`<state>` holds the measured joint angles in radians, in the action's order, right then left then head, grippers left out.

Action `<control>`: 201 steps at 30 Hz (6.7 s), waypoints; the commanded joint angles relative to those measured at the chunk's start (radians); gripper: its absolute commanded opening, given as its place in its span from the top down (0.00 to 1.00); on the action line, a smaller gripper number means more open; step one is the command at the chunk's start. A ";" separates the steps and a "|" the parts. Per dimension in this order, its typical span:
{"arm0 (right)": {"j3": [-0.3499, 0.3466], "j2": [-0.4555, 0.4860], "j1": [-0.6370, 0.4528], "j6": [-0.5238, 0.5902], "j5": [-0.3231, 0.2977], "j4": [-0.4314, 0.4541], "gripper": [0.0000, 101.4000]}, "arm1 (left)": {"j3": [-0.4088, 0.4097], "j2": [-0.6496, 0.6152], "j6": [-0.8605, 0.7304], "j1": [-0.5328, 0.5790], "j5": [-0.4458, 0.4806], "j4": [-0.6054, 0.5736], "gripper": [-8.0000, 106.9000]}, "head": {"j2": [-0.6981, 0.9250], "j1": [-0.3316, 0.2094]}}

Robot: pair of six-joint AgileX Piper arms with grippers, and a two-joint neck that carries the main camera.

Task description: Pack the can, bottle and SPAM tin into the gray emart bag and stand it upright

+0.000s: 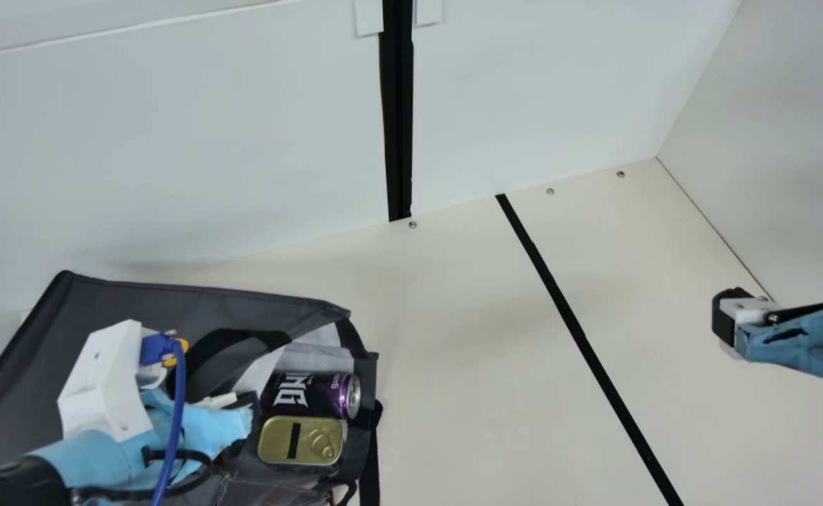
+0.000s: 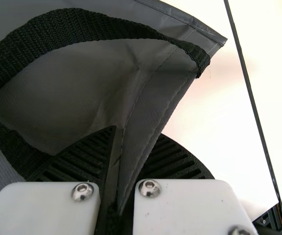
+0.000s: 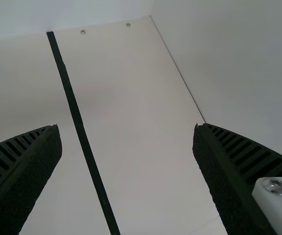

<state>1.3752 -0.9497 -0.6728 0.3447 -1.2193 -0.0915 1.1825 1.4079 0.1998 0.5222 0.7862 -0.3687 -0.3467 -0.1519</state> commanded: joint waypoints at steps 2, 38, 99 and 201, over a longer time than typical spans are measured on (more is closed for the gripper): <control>0.002 -0.003 0.005 -0.023 -0.001 0.005 0.06 | 0.000 0.000 0.000 0.000 0.000 0.000 1.00 | -0.002 -0.023; 0.017 -0.010 0.023 -0.123 -0.001 0.003 0.06 | 0.000 0.000 0.000 0.000 0.000 0.000 1.00 | -0.002 -0.023; -0.421 -0.155 0.035 0.750 0.214 -0.571 0.06 | 0.000 0.000 0.000 0.000 0.000 0.000 1.00 | -0.002 -0.023; -0.298 -0.901 0.694 1.367 0.309 -1.046 0.06 | 0.000 0.000 0.000 0.000 0.000 0.000 1.00 | -0.002 -0.023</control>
<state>1.0712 -1.8453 0.0186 1.7104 -0.9109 -1.1355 1.1825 1.4079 0.1998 0.5222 0.7862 -0.3687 -0.3482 -0.1519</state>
